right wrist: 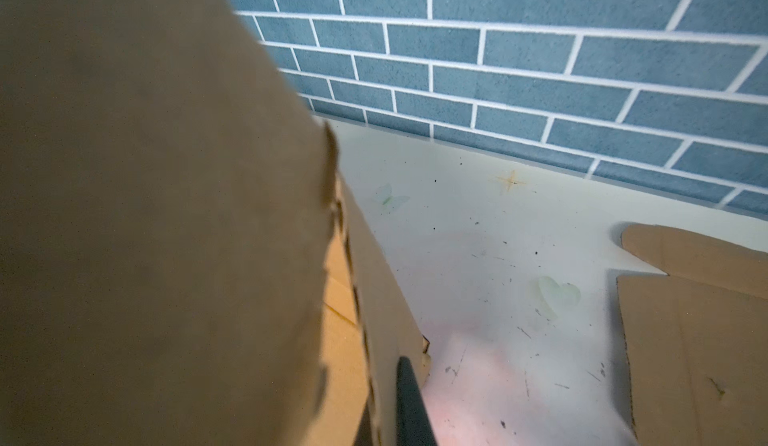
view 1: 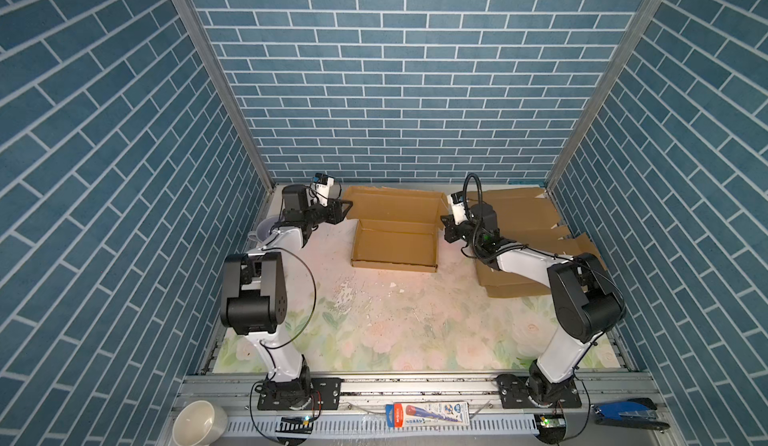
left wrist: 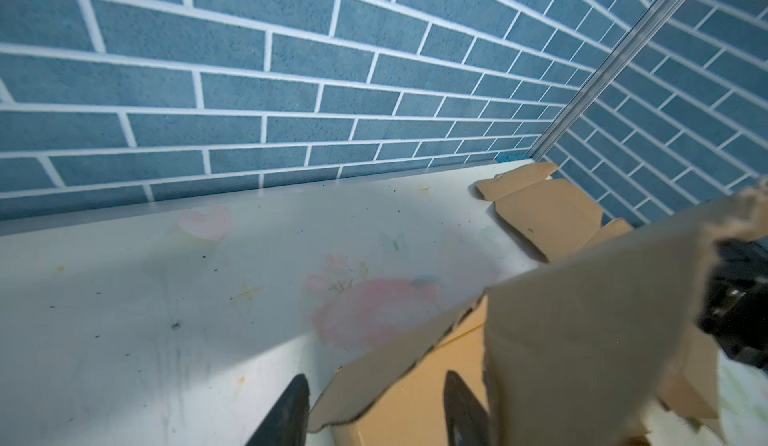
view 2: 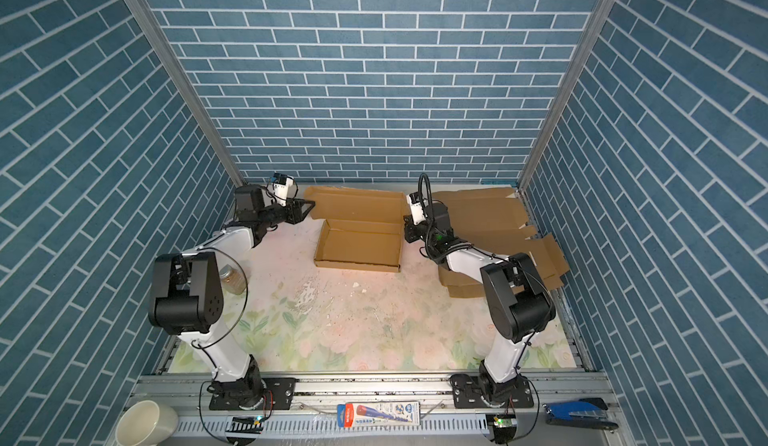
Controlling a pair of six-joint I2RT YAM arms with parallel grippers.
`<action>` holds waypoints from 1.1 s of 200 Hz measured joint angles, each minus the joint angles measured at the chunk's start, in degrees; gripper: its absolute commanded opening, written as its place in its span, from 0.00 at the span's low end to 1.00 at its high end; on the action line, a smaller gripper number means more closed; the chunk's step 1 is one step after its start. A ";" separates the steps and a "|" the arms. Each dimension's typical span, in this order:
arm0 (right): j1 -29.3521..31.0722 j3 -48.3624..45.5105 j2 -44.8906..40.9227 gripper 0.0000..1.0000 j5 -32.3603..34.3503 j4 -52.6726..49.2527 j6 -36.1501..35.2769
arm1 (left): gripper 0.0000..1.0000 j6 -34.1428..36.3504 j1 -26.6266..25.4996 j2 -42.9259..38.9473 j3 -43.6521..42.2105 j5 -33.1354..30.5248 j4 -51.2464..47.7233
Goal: Fold the paper box
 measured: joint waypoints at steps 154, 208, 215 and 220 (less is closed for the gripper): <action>6.10 -0.50 0.81 0.00 16.87 6.38 7.39 | 0.00 -6.38 -3.78 -3.17 -10.60 -2.82 11.43; 7.32 -2.73 3.04 0.00 24.74 16.85 10.69 | 0.00 -10.16 -9.27 -4.90 -17.81 -9.55 21.84; 7.45 -3.96 3.61 0.00 25.55 18.69 11.23 | 0.00 -10.49 -9.70 -4.90 -18.40 -10.19 22.88; 7.54 -5.01 3.98 0.00 26.01 19.89 11.50 | 0.00 -10.69 -9.99 -4.90 -18.75 -10.64 23.43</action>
